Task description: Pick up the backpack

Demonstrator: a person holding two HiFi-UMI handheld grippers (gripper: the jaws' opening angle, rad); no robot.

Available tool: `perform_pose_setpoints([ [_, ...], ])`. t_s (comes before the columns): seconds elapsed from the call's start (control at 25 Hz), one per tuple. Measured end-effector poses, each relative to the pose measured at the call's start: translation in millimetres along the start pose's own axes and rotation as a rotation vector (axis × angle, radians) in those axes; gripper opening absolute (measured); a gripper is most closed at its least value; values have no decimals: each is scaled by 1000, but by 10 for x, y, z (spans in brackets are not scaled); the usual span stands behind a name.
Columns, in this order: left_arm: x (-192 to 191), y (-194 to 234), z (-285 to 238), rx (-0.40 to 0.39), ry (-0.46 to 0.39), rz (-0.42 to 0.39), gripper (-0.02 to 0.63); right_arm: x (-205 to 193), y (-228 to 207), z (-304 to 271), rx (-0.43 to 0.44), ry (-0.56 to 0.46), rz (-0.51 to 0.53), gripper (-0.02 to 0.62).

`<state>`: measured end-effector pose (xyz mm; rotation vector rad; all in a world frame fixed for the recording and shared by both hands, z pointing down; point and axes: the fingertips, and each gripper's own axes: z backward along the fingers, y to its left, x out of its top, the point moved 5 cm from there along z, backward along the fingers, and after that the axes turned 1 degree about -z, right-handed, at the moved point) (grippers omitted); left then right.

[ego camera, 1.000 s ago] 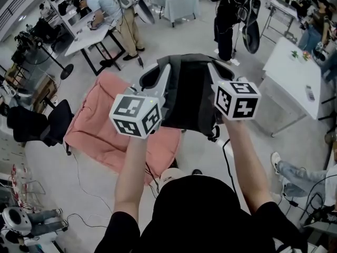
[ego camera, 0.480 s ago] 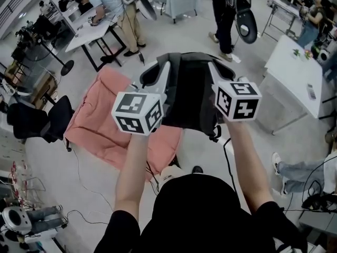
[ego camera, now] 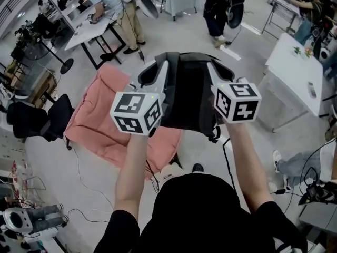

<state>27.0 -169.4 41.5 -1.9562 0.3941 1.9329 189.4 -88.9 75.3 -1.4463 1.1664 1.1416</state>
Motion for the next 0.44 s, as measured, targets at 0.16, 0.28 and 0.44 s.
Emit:
perform_pose_setpoints([
  [0.16, 6, 3, 101, -1, 1, 4, 35, -7, 93, 67, 2, 3, -2, 37],
  [0.28, 14, -15, 58, -7, 0, 3, 35, 16, 38, 50, 4, 4, -2, 37],
  [0.44, -4, -34, 27, -10, -5, 1, 37, 22, -8, 38, 6, -5, 9, 37],
])
